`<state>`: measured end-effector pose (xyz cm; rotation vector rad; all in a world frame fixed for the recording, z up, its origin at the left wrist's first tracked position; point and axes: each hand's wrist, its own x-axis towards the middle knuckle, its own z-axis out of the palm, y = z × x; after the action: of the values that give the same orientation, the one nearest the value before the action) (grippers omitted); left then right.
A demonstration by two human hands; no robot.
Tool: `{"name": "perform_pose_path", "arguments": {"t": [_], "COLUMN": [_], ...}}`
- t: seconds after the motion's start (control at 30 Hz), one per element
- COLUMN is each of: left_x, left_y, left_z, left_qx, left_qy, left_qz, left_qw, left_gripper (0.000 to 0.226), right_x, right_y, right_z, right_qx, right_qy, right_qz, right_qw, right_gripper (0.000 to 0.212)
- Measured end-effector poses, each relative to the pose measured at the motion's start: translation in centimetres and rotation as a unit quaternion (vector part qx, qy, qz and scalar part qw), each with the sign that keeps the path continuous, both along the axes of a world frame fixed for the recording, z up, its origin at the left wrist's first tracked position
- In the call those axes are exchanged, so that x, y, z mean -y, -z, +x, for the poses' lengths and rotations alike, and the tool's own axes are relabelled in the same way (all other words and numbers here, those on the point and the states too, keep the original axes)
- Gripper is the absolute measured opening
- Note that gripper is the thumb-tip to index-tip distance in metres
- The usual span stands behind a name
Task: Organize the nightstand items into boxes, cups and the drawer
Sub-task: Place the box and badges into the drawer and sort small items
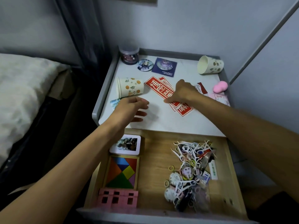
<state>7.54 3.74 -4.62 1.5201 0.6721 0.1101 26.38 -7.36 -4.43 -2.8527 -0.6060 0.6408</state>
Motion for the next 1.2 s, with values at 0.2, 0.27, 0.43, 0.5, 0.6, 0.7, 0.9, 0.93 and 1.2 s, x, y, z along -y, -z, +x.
{"name": "perform_pose_path", "arguments": {"t": [0.2, 0.27, 0.43, 0.5, 0.6, 0.7, 0.9, 0.93, 1.2], "left_x": [1.1, 1.9, 5.3, 6.7, 6.8, 6.3, 6.1, 6.0, 5.5], "left_y": [0.5, 0.6, 0.4, 0.4, 0.6, 0.5, 0.8, 0.9, 1.3], "left_z": [-0.2, -0.3, -0.9, -1.1, -1.5, -1.4, -1.4, -1.4, -2.0], "left_qx": [-0.015, -0.020, -0.017, -0.013, -0.001, 0.007, 0.012, 0.014, 0.006], "left_qy": [0.030, 0.047, 0.149, 0.128, 0.067, 0.057, 0.047, 0.040, 0.072], "left_qz": [0.002, -0.017, -0.117, -0.149, -0.149, -0.160, -0.175, -0.177, -0.140], "left_qw": [0.999, 0.999, 0.982, 0.981, 0.987, 0.985, 0.983, 0.983, 0.987], "left_gripper": [0.016, 0.020, 0.039, 0.036, 0.029, 0.028, 0.028, 0.029, 0.029], "right_x": [4.4, 6.8, 10.2, 10.2, 9.7, 10.1, 10.8, 10.8, 10.5], "right_y": [0.4, -0.4, -1.2, -0.5, -0.1, -0.5, -0.1, 0.0, 0.2], "right_z": [-1.5, -3.5, -9.6, -10.9, -11.3, -10.4, -9.9, -9.8, -8.8], "right_qx": [-0.083, -0.159, -0.324, -0.333, -0.283, -0.239, -0.251, -0.248, -0.272], "right_qy": [0.103, 0.153, 0.185, 0.209, 0.184, 0.162, 0.198, 0.209, 0.280], "right_qz": [0.173, 0.314, 0.478, 0.488, 0.478, 0.471, 0.481, 0.487, 0.550], "right_qw": [0.976, 0.923, 0.795, 0.779, 0.811, 0.833, 0.816, 0.811, 0.738], "right_gripper": [0.042, 0.037, 0.027, 0.025, 0.027, 0.028, 0.022, 0.022, 0.019]}}
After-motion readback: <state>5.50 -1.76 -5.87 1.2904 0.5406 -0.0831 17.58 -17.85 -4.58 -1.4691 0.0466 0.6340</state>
